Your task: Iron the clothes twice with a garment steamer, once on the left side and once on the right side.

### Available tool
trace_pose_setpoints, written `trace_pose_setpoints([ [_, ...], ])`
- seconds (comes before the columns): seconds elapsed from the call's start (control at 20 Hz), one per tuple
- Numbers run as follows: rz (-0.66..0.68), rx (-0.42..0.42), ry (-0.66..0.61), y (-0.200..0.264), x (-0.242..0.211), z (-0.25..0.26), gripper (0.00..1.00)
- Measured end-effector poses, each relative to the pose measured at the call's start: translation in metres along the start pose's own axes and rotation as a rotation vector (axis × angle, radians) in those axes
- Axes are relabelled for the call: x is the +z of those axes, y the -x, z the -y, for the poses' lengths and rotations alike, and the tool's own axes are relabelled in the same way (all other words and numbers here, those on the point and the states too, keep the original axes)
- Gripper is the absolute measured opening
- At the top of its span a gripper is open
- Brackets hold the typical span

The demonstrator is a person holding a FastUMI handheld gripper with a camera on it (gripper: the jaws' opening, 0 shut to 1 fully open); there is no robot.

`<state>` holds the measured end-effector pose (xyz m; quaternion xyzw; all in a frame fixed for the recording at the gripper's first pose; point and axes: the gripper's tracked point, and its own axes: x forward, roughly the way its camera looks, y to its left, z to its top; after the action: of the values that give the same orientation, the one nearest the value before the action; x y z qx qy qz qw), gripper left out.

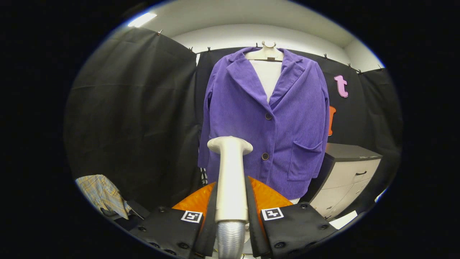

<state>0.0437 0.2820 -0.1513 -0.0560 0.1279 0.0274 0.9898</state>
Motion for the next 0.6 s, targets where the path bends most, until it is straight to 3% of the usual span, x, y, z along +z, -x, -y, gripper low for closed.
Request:
trace_pose_setpoints([
  [0.6, 0.223, -0.020, -0.054, 0.068, 0.104, 0.064, 0.46],
])
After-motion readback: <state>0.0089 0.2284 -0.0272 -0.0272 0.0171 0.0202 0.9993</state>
